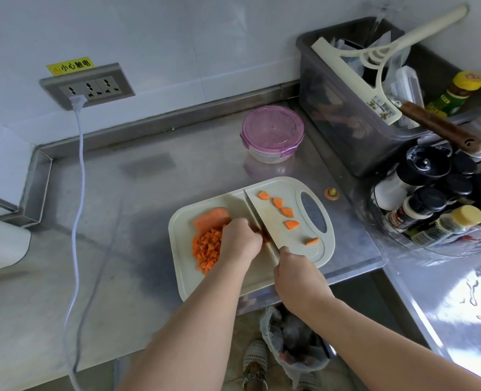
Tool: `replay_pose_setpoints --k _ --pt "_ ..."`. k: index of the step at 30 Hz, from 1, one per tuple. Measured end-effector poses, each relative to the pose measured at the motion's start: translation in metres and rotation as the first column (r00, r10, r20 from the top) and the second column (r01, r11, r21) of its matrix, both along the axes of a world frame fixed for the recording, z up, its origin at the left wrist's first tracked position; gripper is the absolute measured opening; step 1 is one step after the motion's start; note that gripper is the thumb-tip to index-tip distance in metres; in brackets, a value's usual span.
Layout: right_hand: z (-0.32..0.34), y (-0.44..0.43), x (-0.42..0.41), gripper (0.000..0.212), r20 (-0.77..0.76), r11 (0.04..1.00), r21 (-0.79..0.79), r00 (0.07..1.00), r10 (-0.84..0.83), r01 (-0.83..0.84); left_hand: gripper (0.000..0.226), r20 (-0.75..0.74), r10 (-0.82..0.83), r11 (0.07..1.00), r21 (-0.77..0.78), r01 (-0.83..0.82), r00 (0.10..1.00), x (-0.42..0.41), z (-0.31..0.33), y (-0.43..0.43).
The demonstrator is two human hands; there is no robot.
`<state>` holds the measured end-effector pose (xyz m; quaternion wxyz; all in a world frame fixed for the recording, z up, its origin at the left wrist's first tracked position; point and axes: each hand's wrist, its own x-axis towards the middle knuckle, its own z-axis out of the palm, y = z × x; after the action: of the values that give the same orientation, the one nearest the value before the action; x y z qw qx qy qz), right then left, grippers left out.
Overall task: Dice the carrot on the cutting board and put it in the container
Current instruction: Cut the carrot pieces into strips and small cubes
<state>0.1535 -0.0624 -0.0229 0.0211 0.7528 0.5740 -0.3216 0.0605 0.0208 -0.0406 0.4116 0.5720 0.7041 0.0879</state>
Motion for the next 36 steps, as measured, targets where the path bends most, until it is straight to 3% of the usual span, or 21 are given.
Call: replay_pose_setpoints --k 5,13,22,24,26,28,31,33,36 --pt "-0.014 0.004 0.001 0.028 0.060 0.997 -0.055 0.996 0.063 -0.060 0.010 -0.013 -0.009 1.000 -0.016 0.009 1.000 0.000 0.000 0.001" --pt "-0.012 0.000 0.006 0.018 -0.002 0.999 -0.034 1.000 -0.015 0.015 0.010 -0.024 -0.024 1.000 -0.018 0.023 0.999 -0.002 0.002 0.001" --pt "-0.004 -0.001 0.011 0.024 0.002 0.999 0.041 1.000 0.015 -0.015 0.014 0.094 0.037 0.995 -0.091 -0.029 0.995 -0.006 0.000 0.005" --pt "0.001 -0.001 0.017 0.025 -0.018 0.997 0.079 1.000 0.024 -0.023 0.014 0.048 -0.007 0.999 -0.042 0.009 0.999 -0.012 0.001 0.010" --pt "0.009 -0.001 0.023 0.023 -0.082 0.989 0.150 0.997 -0.001 0.013 0.025 -0.091 -0.157 0.984 0.071 0.163 0.983 -0.019 0.006 0.015" --pt "0.016 0.000 0.030 0.022 -0.096 0.975 0.218 0.995 -0.023 0.043 0.036 -0.216 -0.388 0.895 0.143 0.422 0.896 -0.022 0.011 0.019" --pt "0.020 0.004 0.041 0.020 -0.115 0.959 0.269 0.991 -0.062 0.092 0.048 -0.329 -0.681 0.681 0.045 0.731 0.655 -0.021 0.010 0.022" --pt "0.021 0.005 0.045 0.022 -0.109 0.960 0.262 0.992 -0.069 0.096 0.045 -0.386 -0.757 0.575 -0.011 0.818 0.527 -0.017 0.008 0.026" --pt "0.019 0.004 0.048 0.025 -0.113 0.965 0.245 0.991 -0.068 0.094 0.031 -0.440 -0.783 0.503 -0.032 0.864 0.440 -0.009 0.009 0.031"
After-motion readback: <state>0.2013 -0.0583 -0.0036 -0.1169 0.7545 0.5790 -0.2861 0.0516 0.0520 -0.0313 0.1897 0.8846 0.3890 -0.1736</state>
